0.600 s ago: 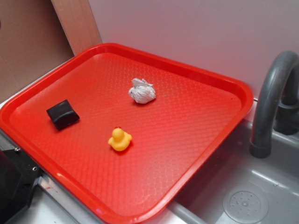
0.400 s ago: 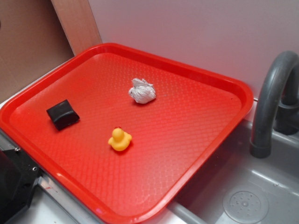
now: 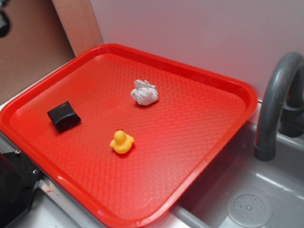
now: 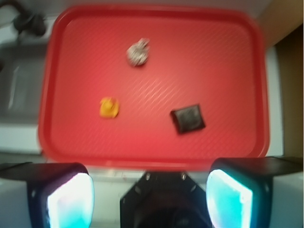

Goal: Grab the white paper.

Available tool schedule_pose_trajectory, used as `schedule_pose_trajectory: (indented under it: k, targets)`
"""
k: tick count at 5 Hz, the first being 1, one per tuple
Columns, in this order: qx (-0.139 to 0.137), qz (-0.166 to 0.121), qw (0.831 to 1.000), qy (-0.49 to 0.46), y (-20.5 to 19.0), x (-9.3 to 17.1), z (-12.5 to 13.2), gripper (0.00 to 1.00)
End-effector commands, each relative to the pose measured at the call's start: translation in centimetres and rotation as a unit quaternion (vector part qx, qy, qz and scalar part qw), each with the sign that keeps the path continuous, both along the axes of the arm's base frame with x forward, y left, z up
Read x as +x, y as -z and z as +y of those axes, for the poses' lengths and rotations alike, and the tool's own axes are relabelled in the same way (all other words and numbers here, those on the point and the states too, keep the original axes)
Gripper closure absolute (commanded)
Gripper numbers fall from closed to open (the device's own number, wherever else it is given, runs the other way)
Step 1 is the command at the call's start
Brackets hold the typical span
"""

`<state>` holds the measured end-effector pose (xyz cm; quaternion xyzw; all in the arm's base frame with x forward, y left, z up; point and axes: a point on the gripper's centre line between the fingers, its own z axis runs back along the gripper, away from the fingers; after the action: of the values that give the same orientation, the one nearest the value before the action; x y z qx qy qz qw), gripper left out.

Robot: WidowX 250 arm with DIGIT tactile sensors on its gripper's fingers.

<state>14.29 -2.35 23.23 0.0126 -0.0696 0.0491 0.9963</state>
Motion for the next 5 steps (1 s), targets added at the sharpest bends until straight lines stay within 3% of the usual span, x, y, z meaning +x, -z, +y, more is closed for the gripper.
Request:
schedule_pose_trajectory:
  k: [1, 2, 5]
  targets:
    - [-0.08, -0.05, 0.995, -0.009, 2.2, 6.5, -0.3, 0.0]
    - [-0.09, -0.068, 0.993, -0.021, 5.4, 9.7, -0.8, 0.0]
    - [-0.021, -0.023, 0.998, -0.051, 13.4, 15.7, -1.8, 0.0]
